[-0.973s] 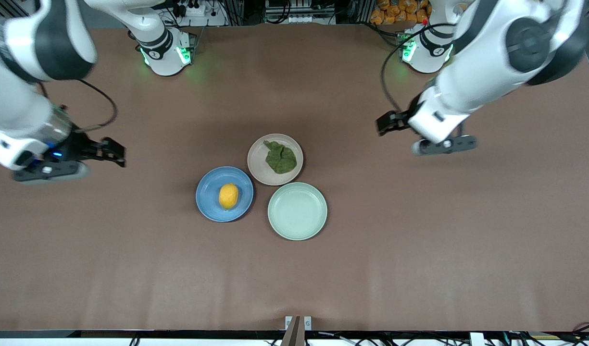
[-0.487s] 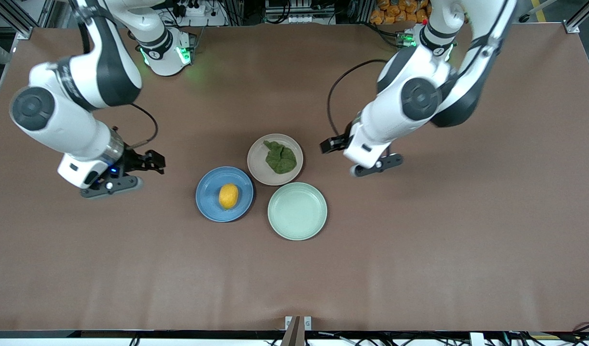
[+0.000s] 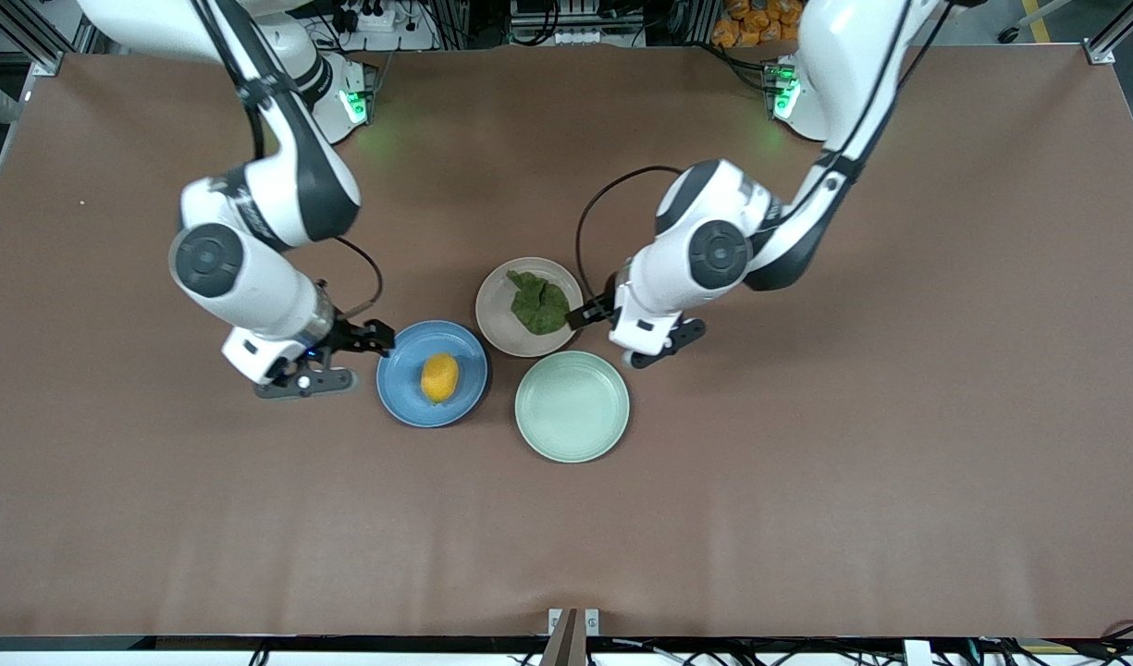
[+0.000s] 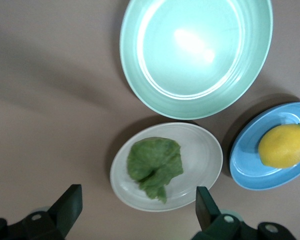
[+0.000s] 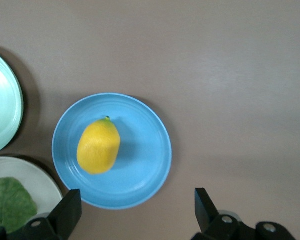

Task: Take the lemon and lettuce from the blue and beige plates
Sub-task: 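Reach the right gripper to the lemon while the left gripper reaches the lettuce, then grasp the lemon with the right gripper while the left gripper grasps the lettuce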

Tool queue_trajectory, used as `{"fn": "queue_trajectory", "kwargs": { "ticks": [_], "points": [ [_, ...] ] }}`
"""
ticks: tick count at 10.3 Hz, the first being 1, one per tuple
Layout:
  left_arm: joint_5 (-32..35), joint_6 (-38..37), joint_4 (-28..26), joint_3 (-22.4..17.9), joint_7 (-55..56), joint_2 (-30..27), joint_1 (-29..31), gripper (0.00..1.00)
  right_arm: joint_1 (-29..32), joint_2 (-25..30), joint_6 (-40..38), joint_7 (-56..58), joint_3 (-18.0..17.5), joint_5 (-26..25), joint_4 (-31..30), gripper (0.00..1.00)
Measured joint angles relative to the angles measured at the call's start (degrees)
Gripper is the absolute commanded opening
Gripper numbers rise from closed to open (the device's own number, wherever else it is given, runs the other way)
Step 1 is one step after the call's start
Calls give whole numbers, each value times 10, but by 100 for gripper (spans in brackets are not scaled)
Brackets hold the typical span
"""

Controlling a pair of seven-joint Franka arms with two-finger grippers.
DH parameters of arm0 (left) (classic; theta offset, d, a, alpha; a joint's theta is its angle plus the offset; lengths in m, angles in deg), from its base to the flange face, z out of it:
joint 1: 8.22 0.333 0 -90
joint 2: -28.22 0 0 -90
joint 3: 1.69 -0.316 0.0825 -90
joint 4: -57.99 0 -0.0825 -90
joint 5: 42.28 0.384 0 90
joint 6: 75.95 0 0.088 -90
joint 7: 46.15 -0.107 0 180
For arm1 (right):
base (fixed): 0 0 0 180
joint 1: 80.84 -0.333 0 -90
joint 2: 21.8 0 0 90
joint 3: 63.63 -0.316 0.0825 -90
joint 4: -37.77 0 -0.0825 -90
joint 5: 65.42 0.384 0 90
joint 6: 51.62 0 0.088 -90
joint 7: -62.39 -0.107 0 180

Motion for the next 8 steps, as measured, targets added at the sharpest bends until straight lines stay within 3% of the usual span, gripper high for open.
{"fn": "queue_trajectory", "kwargs": {
  "ticks": [3,8],
  "points": [
    [0,64,1,0,95,42,-47,100,-33,-62,80,-36,-1,1,0,100],
    [0,74,1,0,144,80,-75,100,-59,-130,139,-70,-1,1,2,100]
  ]
}}
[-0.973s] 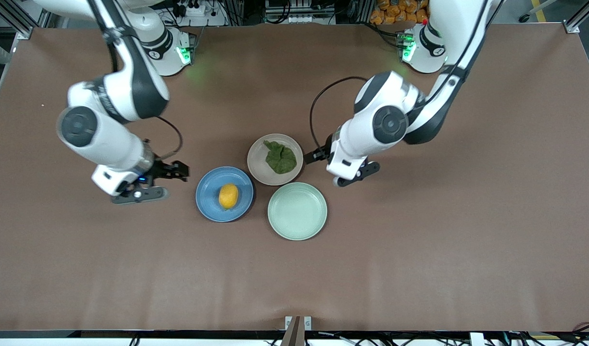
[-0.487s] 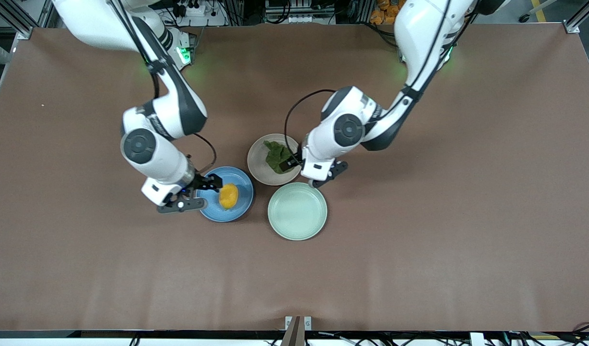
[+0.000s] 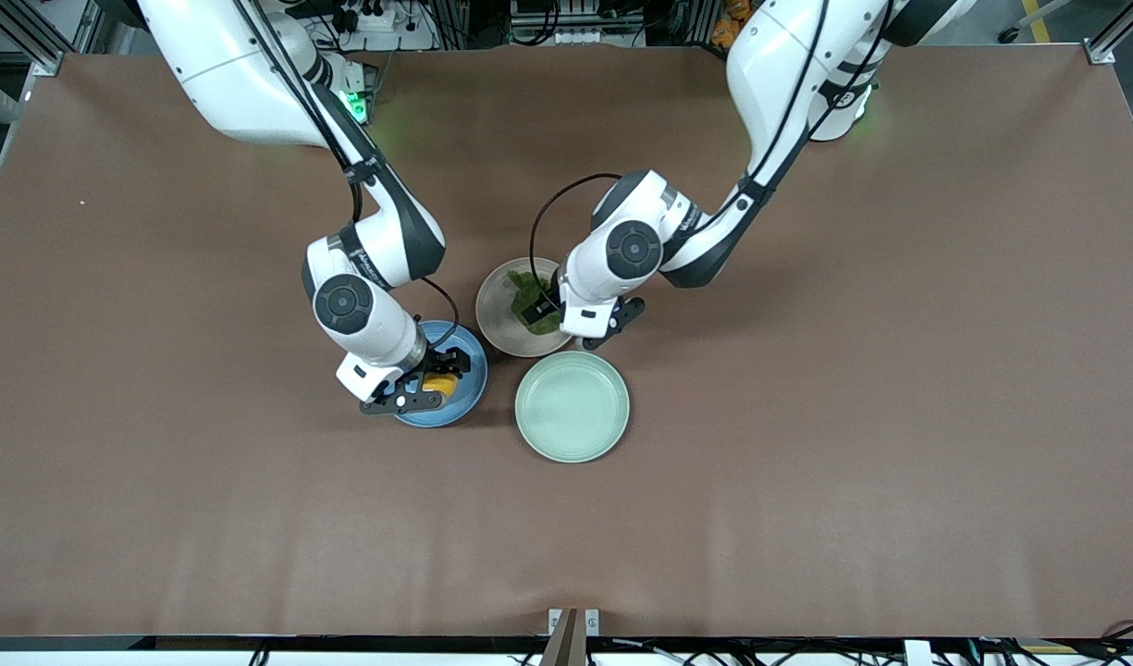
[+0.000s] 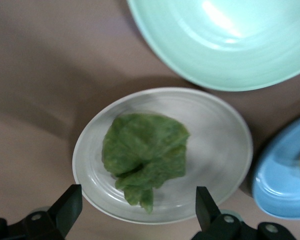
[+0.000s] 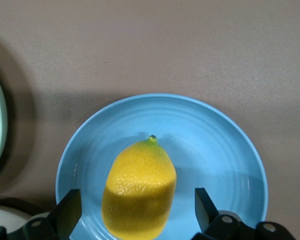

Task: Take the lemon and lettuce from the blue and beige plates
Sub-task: 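Grasp the lemon with the right gripper while the left gripper grasps the lettuce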

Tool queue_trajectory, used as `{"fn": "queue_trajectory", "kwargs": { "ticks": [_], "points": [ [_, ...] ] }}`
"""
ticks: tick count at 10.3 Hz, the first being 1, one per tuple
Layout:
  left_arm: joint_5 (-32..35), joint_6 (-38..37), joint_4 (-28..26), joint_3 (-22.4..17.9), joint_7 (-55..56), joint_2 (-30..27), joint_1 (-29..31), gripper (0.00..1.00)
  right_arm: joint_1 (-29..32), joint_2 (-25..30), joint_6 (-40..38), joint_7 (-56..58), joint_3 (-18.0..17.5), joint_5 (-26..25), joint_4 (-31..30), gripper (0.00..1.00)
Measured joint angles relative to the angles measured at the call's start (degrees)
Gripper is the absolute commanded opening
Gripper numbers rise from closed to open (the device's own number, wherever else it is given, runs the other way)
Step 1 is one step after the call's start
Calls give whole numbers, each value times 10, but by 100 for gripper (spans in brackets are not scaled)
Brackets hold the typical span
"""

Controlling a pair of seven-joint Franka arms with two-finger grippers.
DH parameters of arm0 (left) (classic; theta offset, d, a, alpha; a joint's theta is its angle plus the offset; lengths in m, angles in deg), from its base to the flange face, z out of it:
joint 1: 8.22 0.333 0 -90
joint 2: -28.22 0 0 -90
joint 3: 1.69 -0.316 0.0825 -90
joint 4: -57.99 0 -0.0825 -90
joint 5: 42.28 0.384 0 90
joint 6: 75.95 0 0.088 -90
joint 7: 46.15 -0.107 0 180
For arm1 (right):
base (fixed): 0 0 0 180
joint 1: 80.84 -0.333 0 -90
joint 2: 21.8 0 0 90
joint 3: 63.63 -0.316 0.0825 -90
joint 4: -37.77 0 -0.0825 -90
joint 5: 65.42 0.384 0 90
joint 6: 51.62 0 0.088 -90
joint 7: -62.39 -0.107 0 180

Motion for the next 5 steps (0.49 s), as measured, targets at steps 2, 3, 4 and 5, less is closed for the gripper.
{"fn": "queue_trajectory", "kwargs": {
  "ticks": [2,3,4,5],
  "points": [
    [0,2,0,0,16,13,-8,100,-1,-2,1,0,0,0,1,87],
    [0,2,0,0,28,16,-13,100,-1,-5,4,0,0,0,1,63],
    [0,2,0,0,36,18,-16,99,-1,-10,6,-1,0,0,2,44],
    [0,2,1,0,37,19,-18,99,-1,-14,8,-1,0,0,3,27]
  ]
}}
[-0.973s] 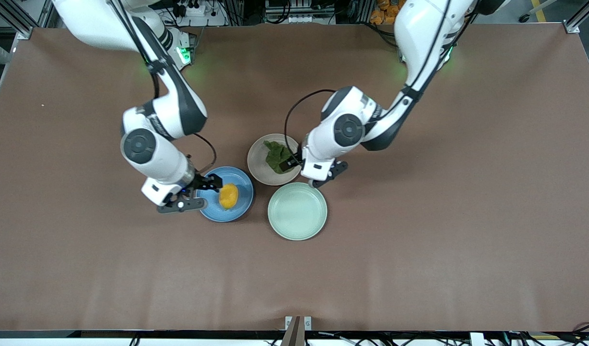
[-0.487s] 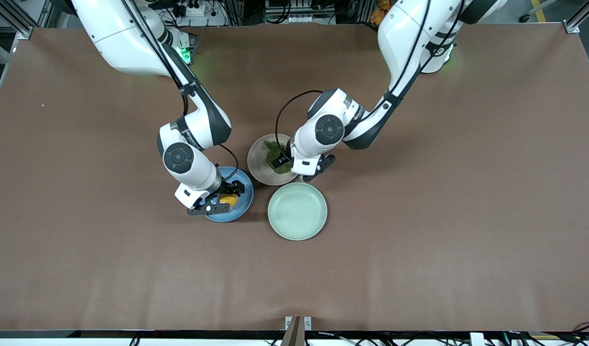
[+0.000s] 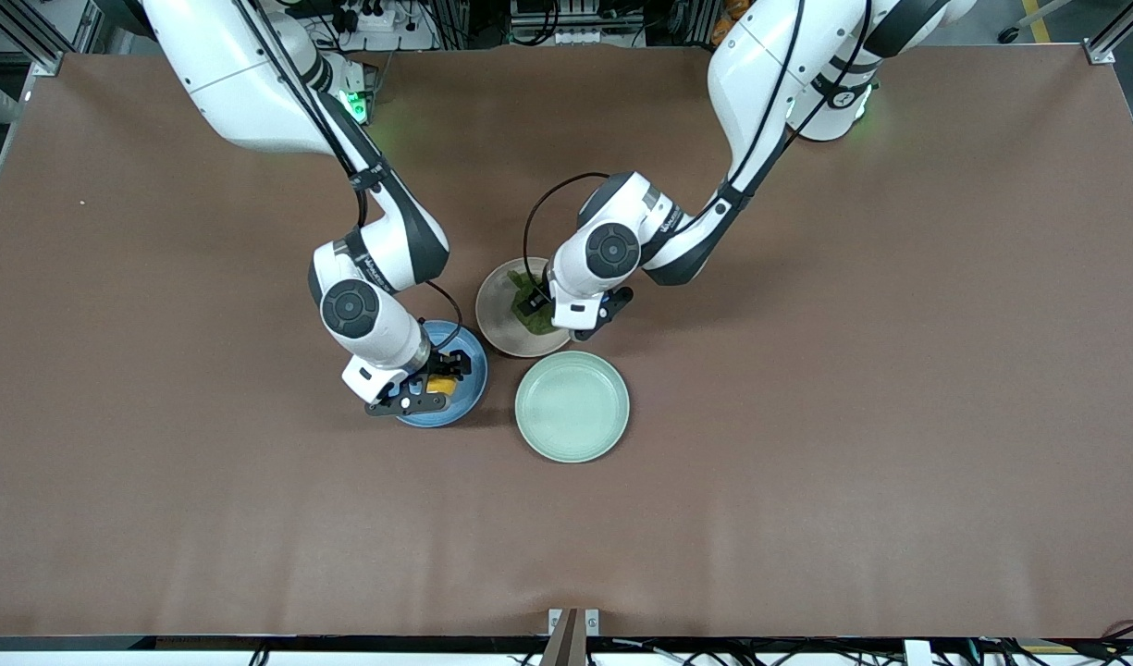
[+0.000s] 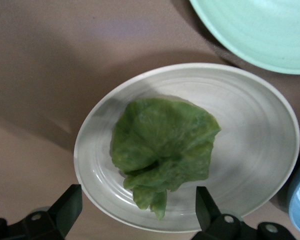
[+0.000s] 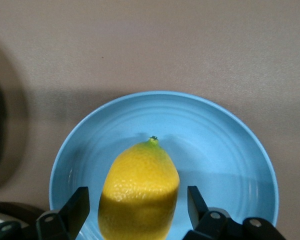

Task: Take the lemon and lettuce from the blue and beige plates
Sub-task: 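Grasp the lemon with the right gripper while the left gripper grasps the lettuce, then lift the lemon with the right gripper while the left gripper lifts the lettuce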

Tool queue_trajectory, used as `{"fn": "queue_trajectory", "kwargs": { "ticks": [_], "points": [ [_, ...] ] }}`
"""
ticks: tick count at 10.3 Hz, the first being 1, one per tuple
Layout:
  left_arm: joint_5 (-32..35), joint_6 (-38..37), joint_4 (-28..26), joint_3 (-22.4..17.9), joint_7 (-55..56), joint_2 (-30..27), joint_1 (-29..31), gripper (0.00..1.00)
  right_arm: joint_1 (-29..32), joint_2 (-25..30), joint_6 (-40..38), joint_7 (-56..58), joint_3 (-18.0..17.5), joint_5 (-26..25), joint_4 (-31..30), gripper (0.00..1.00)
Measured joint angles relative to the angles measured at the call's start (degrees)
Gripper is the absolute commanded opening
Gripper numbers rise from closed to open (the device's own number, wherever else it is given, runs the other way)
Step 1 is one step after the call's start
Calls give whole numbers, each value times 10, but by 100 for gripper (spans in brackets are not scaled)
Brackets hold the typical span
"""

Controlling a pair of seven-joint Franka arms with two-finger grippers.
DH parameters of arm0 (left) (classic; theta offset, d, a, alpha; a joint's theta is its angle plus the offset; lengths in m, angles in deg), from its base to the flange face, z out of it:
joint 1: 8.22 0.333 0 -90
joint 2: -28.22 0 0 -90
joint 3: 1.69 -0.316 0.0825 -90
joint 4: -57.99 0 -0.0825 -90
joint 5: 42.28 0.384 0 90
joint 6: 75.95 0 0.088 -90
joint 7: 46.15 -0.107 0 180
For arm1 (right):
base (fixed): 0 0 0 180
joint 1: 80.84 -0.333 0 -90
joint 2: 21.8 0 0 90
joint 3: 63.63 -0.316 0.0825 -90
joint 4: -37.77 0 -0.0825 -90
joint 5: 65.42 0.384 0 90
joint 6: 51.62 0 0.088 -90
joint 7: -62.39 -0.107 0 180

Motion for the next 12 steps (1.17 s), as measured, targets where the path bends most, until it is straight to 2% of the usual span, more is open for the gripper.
{"fn": "queue_trajectory", "kwargs": {
  "ticks": [1,2,4,6,7,8,10,12],
  "points": [
    [0,1,2,0,0,3,0,99,0,-2,0,0,0,0,1,8],
    [0,2,10,0,0,8,0,99,0,-1,0,-1,0,0,5,0],
    [0,26,24,0,0,26,-6,96,0,0,-11,-1,1,0,18,0],
    [0,43,29,0,0,40,-15,87,0,16,-107,1,12,0,63,0],
    [0,45,31,0,0,45,-16,81,1,46,-182,18,33,0,87,0],
    [3,46,31,-1,0,48,-16,77,5,66,-199,39,45,-1,83,0],
    [22,46,31,-1,0,54,-17,60,33,93,-201,93,67,-1,48,0],
    [25,46,32,-1,1,58,-18,34,84,108,-162,132,72,-1,-10,0]
  ]
}}
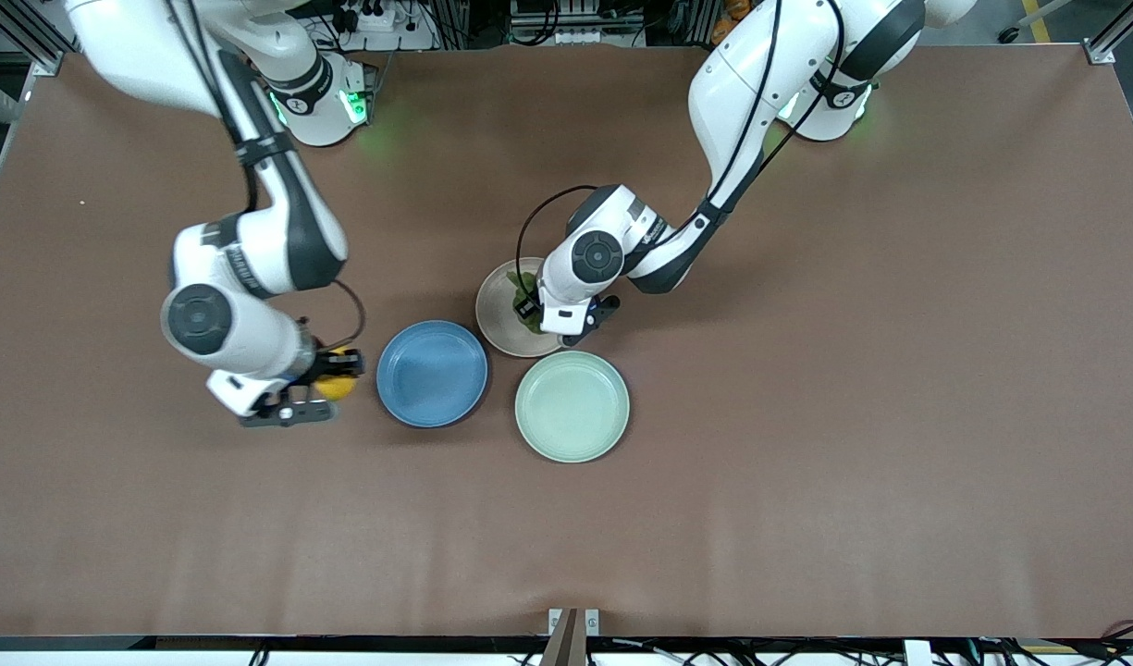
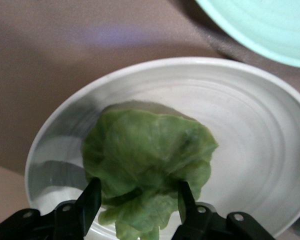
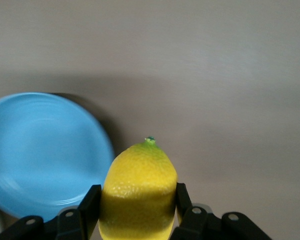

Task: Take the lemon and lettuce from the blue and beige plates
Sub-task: 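Lift the lemon with the right gripper while the left gripper lifts the lettuce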

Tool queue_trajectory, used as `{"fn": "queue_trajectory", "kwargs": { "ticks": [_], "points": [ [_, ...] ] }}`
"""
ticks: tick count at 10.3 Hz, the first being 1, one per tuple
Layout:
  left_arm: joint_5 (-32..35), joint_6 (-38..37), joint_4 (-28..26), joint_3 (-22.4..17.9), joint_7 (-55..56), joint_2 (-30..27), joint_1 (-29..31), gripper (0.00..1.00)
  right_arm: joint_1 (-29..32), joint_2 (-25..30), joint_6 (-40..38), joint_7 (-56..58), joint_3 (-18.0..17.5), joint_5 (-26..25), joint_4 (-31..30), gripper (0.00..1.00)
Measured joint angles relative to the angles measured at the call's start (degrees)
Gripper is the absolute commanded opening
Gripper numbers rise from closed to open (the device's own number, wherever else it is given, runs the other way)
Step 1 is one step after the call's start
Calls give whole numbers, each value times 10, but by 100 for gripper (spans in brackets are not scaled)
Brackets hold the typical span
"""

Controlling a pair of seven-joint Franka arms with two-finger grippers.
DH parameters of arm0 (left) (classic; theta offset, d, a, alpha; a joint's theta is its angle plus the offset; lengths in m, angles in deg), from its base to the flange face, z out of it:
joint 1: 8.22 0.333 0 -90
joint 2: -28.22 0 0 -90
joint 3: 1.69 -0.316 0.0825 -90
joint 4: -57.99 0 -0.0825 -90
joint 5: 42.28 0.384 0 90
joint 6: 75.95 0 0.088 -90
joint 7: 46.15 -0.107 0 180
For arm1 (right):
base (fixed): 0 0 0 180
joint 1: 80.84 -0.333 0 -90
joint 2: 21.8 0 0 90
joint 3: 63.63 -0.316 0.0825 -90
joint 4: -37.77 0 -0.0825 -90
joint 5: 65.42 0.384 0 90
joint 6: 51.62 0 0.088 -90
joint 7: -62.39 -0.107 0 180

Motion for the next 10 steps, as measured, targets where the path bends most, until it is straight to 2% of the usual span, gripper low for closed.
{"fn": "queue_trajectory", "kwargs": {
  "ticks": [3,5,7,8,9,10],
  "points": [
    [1,0,6,0,0,-1,0,0,59,2,47,16,1,0,-76,0],
    [2,-1,7,0,0,-1,0,0,77,1,47,21,1,0,-90,0],
    [3,-21,11,-1,0,-3,2,0,86,-3,41,23,1,0,-98,28],
    [14,-43,15,-1,0,-10,4,0,86,-5,41,23,1,0,-103,89],
    [28,-69,19,-1,1,-23,9,0,86,-10,41,23,0,0,-105,100],
    [39,-104,25,-2,1,-43,19,0,86,-13,41,23,0,0,-105,100]
  ]
}}
